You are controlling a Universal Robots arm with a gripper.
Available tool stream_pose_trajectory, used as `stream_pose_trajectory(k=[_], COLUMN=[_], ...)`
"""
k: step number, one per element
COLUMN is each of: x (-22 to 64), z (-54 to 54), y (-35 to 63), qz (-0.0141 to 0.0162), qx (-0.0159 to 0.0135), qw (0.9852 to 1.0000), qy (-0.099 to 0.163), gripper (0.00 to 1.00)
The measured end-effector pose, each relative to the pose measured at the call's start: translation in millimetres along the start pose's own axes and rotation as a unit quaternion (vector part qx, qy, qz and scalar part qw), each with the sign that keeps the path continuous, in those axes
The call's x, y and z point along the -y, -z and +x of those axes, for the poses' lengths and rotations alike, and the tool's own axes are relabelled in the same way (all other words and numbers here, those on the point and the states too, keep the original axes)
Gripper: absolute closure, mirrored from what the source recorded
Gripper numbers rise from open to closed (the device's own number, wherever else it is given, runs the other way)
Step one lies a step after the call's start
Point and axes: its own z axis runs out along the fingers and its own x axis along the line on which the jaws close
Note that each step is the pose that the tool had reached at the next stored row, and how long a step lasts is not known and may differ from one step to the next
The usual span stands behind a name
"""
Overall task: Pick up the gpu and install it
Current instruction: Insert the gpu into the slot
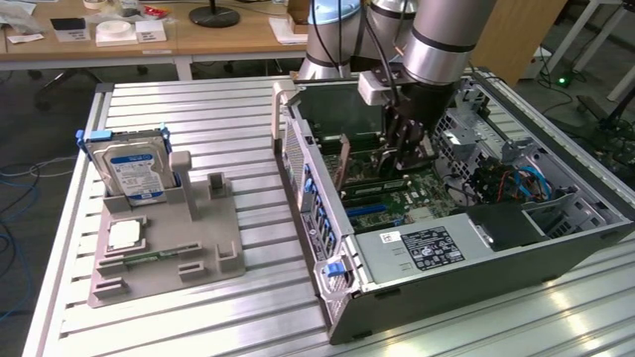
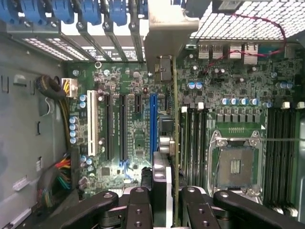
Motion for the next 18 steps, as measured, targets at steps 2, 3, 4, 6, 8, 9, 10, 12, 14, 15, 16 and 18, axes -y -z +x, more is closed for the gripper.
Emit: stream_pose_trajectory(k=[2,3,4,6,8,9,10,12,14,15,16,18], x=[-2.4,-2.7,-2.7,-2.8,-2.8,-2.9,-2.9,-2.8,-2.8,-2.8,-2.9,-4.0], z=[0.1,0.1,0.5,2.7,4.1,4.4,4.6,5.2,5.6,5.7,5.8,5.8], y=[-1.7,-2.7,-3.8,-5.5,-7.4,-8.3,-9.2,-10.2,-11.9,-12.7,-13.7,-15.4], qz=[0.0000,0.0000,0.0000,0.0000,0.0000,0.0000,0.0000,-0.0001,0.0000,0.0000,0.0000,0.0000], qx=[0.0000,0.0000,0.0001,0.0000,0.0001,0.0001,0.0000,-0.0001,0.0001,0.0001,0.0000,0.0000], qw=[1.0000,1.0000,1.0000,1.0000,1.0000,1.0000,1.0000,1.0000,1.0000,1.0000,1.0000,1.0000], qy=[0.000,0.000,0.000,0.000,0.000,0.000,0.000,0.000,0.000,0.000,0.000,0.000], gripper=[0.72,0.72,0.72,0.72,0.72,0.72,0.72,0.72,0.72,0.72,0.72,0.72])
